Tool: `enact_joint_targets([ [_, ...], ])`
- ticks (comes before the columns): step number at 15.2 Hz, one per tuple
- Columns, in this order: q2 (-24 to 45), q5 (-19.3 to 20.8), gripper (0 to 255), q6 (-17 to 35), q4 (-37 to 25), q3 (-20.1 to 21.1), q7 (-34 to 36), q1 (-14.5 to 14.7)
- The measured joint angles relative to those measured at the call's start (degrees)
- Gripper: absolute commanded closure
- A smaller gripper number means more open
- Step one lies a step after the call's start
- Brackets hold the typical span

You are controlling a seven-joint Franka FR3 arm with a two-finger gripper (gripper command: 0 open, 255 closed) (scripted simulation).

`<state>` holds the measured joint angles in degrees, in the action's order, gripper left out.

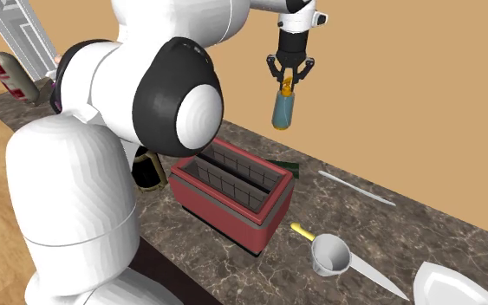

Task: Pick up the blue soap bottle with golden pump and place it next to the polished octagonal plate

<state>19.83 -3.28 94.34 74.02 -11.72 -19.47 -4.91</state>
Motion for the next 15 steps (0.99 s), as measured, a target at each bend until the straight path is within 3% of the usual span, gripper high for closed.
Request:
enact_joint_targets([
  [7, 1.83, -0.37, 255, -6.48, -8.29, -0.07, -0.15, -0.61],
  [15, 6.89, -1.4, 255, -15.61, -22.47, -0.03, -0.35, -2.06],
])
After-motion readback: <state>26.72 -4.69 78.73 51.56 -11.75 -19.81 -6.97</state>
